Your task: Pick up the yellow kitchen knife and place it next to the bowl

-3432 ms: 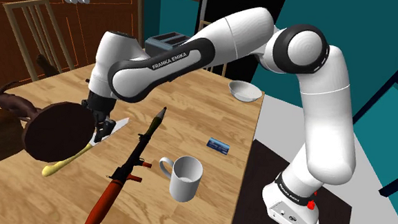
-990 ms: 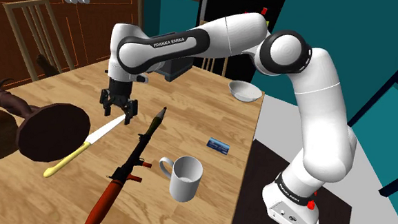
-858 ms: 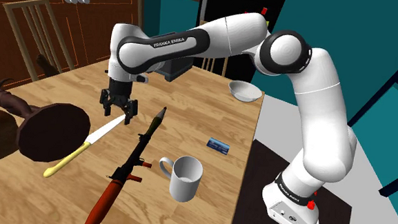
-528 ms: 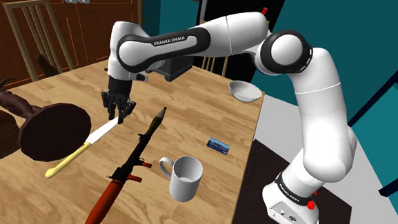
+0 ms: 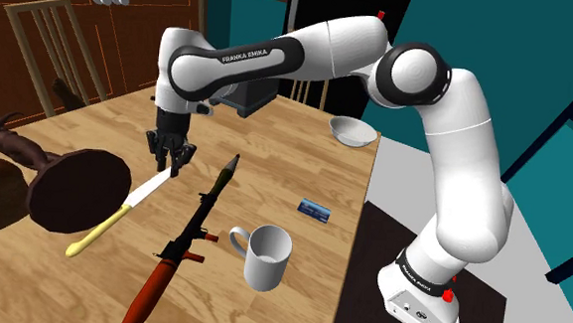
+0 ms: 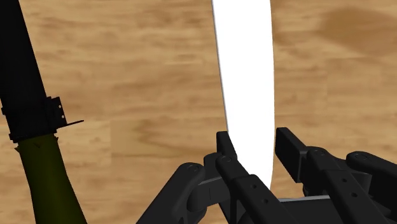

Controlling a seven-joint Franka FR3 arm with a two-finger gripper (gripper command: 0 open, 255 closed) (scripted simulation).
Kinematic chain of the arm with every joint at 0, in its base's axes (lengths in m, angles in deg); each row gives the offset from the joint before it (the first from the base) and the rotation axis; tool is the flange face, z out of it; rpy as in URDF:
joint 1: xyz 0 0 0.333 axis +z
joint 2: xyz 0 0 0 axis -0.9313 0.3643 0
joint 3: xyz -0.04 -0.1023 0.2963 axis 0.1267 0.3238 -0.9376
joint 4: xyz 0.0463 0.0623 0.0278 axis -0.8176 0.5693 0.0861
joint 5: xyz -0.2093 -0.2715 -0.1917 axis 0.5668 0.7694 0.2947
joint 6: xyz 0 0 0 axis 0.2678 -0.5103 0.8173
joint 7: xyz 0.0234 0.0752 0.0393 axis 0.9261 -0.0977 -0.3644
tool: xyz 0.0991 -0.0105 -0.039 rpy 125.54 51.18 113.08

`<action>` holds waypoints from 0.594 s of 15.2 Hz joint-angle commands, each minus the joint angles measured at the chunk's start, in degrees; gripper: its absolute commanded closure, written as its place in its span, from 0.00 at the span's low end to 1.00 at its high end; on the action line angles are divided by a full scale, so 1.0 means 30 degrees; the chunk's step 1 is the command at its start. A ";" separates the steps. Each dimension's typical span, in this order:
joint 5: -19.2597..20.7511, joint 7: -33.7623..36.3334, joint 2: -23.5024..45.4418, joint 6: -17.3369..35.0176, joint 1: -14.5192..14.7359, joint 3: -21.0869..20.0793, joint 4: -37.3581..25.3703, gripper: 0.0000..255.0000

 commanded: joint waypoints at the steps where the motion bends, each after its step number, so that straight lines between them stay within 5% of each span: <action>1: -0.0078 0.0044 -0.0178 -0.0350 -0.0008 -0.0076 -0.0177 1.00; 9: -0.0340 0.0217 -0.0821 -0.1984 -0.0007 -0.0326 -0.1271 1.00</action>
